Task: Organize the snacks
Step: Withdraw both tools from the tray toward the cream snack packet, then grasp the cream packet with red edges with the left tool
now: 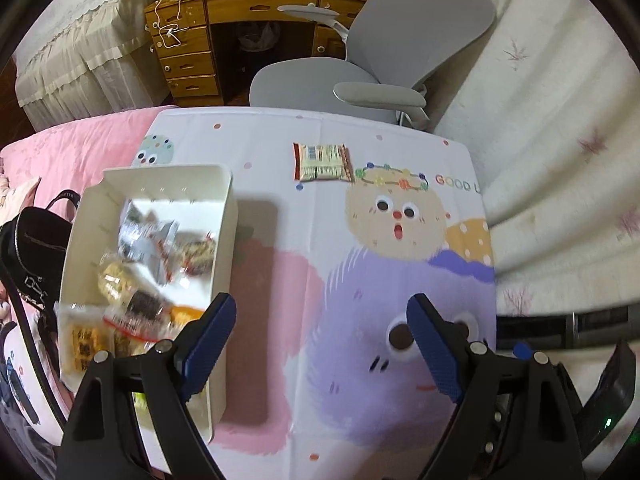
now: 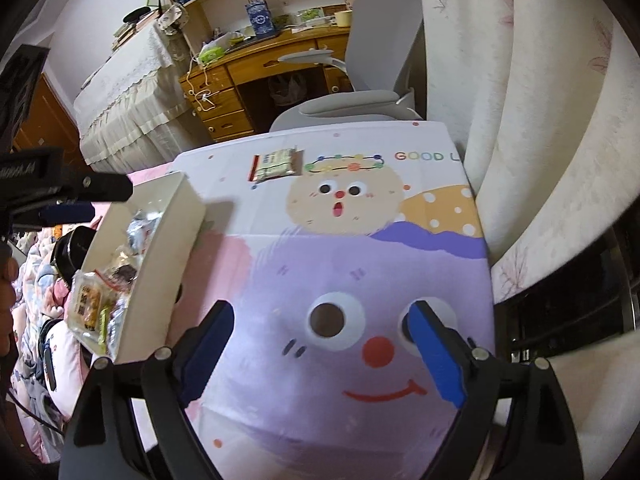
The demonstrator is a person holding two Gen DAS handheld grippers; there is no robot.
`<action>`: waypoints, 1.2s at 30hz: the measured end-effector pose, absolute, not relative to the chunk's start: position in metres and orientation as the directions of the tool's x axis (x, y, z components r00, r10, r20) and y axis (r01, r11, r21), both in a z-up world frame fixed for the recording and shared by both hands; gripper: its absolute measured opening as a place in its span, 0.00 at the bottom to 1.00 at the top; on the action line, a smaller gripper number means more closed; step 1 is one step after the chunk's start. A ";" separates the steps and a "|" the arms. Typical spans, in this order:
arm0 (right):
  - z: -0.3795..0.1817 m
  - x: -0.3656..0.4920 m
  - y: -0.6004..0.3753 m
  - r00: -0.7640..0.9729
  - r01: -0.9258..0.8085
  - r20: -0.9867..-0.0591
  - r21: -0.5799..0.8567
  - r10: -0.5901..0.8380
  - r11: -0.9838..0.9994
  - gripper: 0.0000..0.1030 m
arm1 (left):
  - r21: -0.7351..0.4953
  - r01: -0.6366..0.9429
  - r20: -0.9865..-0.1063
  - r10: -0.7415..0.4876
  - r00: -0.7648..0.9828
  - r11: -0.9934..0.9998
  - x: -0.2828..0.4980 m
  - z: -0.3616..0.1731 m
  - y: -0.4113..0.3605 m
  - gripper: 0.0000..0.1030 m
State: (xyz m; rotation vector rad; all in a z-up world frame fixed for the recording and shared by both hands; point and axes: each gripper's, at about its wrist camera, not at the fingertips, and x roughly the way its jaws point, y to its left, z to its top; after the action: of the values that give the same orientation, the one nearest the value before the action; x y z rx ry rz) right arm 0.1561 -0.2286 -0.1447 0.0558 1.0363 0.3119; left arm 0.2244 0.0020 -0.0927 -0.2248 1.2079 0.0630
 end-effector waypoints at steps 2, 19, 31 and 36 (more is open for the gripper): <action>-0.150 0.165 -0.232 0.470 -0.219 -0.838 0.192 0.276 0.957 0.87 | -0.135 -0.174 -0.934 -0.066 0.352 0.975 0.242 -0.100 0.000 0.84; -0.209 0.245 -0.236 0.516 -0.154 -0.837 0.121 0.184 0.981 0.90 | -0.112 -0.253 -0.948 -0.027 0.318 0.961 0.383 -0.208 -0.003 0.84; -0.247 0.259 -0.230 0.431 -0.216 -0.888 0.068 0.158 0.974 0.90 | -0.069 -0.294 -0.940 0.037 0.338 0.953 0.433 -0.275 0.001 0.84; -0.252 0.266 -0.233 0.425 -0.220 -0.894 0.051 0.143 0.974 0.90 | -0.058 -0.298 -0.950 0.039 0.310 0.953 0.438 -0.294 0.002 0.84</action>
State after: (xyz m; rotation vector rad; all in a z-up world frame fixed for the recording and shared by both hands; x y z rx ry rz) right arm 0.2655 -0.2329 -0.2525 -0.0782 1.1096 0.2273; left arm 0.4380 0.0021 -0.2935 -0.2400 1.2390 0.2257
